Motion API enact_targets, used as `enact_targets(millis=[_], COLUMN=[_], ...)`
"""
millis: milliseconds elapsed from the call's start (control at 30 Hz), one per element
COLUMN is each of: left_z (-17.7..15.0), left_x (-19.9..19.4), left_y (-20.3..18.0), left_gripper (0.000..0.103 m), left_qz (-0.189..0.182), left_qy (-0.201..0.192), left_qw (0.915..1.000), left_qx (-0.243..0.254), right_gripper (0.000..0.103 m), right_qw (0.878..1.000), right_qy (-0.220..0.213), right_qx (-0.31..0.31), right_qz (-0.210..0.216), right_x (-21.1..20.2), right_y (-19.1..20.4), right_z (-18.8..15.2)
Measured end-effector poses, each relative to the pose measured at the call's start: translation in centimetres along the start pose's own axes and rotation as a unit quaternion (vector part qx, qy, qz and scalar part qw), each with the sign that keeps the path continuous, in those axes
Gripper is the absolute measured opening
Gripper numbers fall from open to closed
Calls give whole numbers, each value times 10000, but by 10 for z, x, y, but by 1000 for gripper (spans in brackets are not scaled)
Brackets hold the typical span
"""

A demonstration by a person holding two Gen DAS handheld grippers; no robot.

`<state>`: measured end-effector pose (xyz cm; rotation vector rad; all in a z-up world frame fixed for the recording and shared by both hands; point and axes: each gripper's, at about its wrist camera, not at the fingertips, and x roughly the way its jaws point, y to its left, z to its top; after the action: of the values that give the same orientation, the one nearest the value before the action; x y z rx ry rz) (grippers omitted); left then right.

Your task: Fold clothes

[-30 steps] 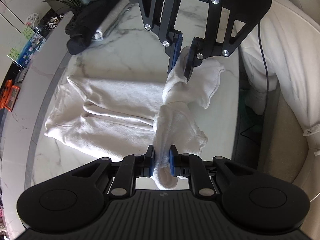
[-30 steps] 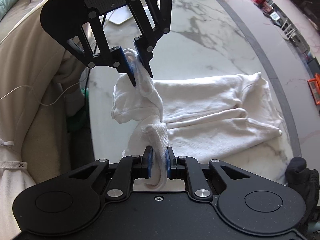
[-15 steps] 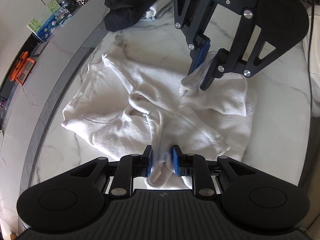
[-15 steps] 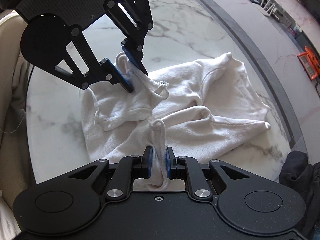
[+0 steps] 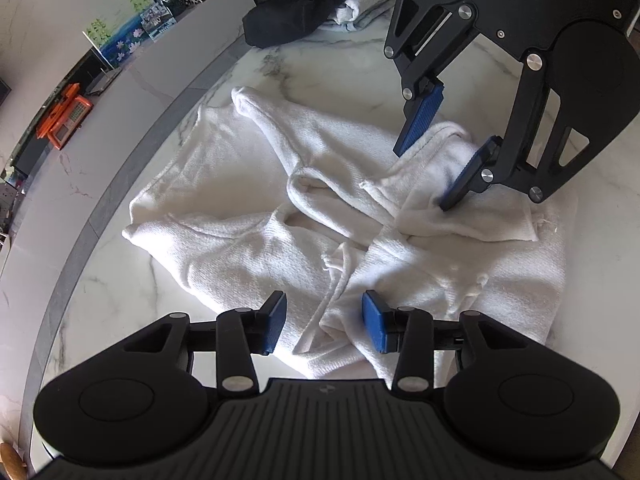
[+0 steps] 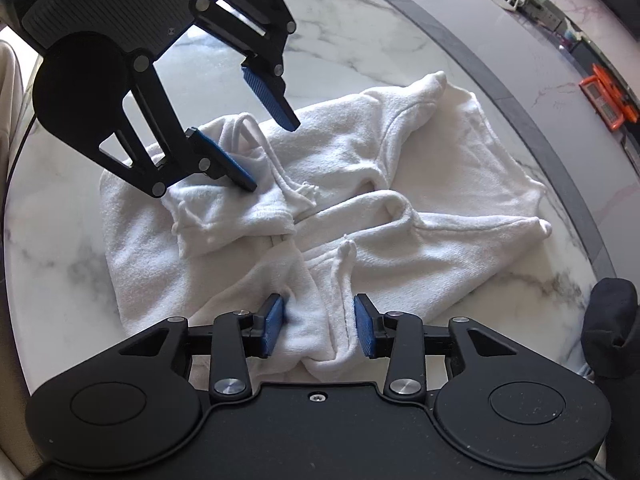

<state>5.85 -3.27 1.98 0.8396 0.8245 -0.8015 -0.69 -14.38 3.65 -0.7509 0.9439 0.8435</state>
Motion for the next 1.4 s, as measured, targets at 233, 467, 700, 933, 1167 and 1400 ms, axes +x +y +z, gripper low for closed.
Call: enact_targets(millis=[233, 467, 700, 933, 1167, 1400], left_z=[-4, -11, -18, -16, -23, -18], left_x=[-39, -24, -21, -19, -13, -45], left_y=[-31, -56, -42, -42, -47, -40], left_gripper=[40, 39, 8, 8, 10, 23], left_qz=[-246, -385, -380, -571, -658, -711], left_qy=[-402, -193, -218, -138, -59, -596], left_qw=[9986, 9981, 9990, 9982, 9978, 9956], left_qx=[229, 449, -78, 85, 50, -135], right_gripper=[37, 37, 6, 4, 8, 32], right_qw=[9993, 9986, 9996, 9982, 9986, 9986], right_qy=[-342, -30, -176, -247, 42, -398], right_qx=[102, -494, 5, 311, 131, 77], right_qz=[58, 177, 234, 460, 507, 339], right_x=[-48, -35, -21, -19, -8, -42], right_y=[11, 52, 45, 39, 52, 53], right_z=[-12, -28, -21, -9, -17, -12])
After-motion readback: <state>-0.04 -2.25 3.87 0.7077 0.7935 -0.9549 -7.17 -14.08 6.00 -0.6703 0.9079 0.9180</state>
